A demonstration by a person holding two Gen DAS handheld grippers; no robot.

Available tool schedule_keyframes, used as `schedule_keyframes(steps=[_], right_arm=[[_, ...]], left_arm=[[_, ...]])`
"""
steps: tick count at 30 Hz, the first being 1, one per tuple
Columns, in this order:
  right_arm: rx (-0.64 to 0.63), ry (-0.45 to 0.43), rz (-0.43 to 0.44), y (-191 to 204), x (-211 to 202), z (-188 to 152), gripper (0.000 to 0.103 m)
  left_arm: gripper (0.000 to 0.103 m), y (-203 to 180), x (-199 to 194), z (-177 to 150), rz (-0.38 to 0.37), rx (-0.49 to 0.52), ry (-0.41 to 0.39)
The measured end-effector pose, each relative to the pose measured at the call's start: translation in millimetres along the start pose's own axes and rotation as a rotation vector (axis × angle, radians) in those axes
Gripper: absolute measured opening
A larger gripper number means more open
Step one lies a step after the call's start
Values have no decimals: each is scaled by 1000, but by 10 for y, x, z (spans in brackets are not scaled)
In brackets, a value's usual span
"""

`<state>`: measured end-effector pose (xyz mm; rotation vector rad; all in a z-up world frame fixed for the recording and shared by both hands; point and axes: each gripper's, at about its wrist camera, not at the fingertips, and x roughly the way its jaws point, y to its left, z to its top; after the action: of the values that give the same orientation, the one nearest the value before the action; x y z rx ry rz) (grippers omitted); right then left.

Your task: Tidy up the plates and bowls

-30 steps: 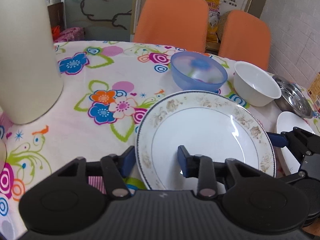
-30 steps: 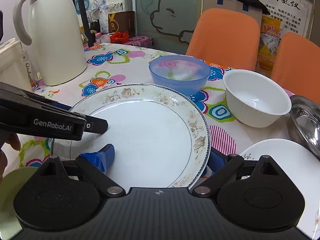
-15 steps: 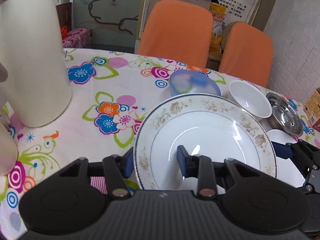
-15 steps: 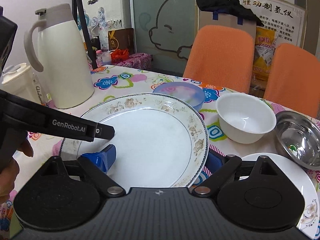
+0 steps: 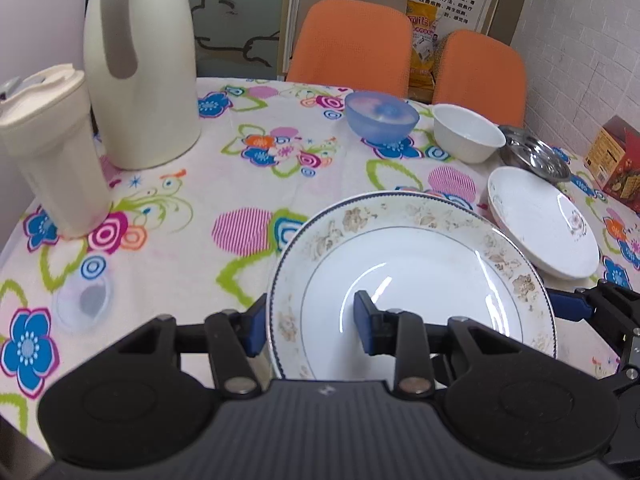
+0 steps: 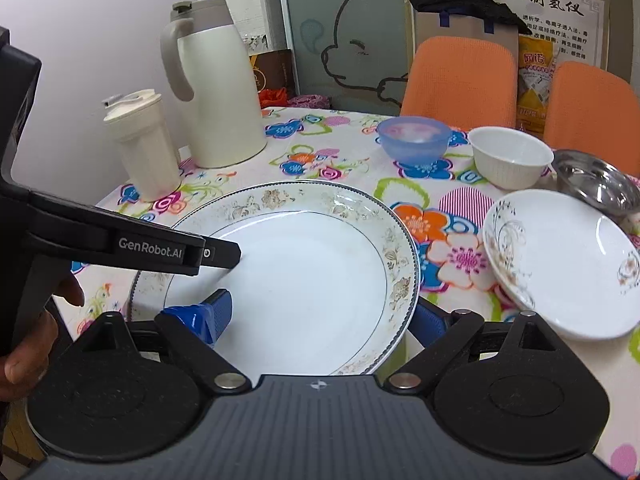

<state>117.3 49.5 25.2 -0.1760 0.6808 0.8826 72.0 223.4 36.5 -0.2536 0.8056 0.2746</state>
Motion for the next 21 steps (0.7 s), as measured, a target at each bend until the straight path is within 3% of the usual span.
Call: schedule_keyframes(steps=[9, 16, 18, 21], right_arm=[[33, 27, 8, 32, 10, -221, 80], [54, 2, 12, 3, -35, -246, 79], [56, -6, 4, -3, -65, -248, 80], [52, -49, -13, -16, -159, -251, 80]], left_arm=[[32, -90, -23, -257, 49, 42, -13], [44, -110, 12, -298, 53, 62, -35], [63, -89, -18, -272, 50, 45, -54], [65, -93, -80, -228, 65, 44, -84]])
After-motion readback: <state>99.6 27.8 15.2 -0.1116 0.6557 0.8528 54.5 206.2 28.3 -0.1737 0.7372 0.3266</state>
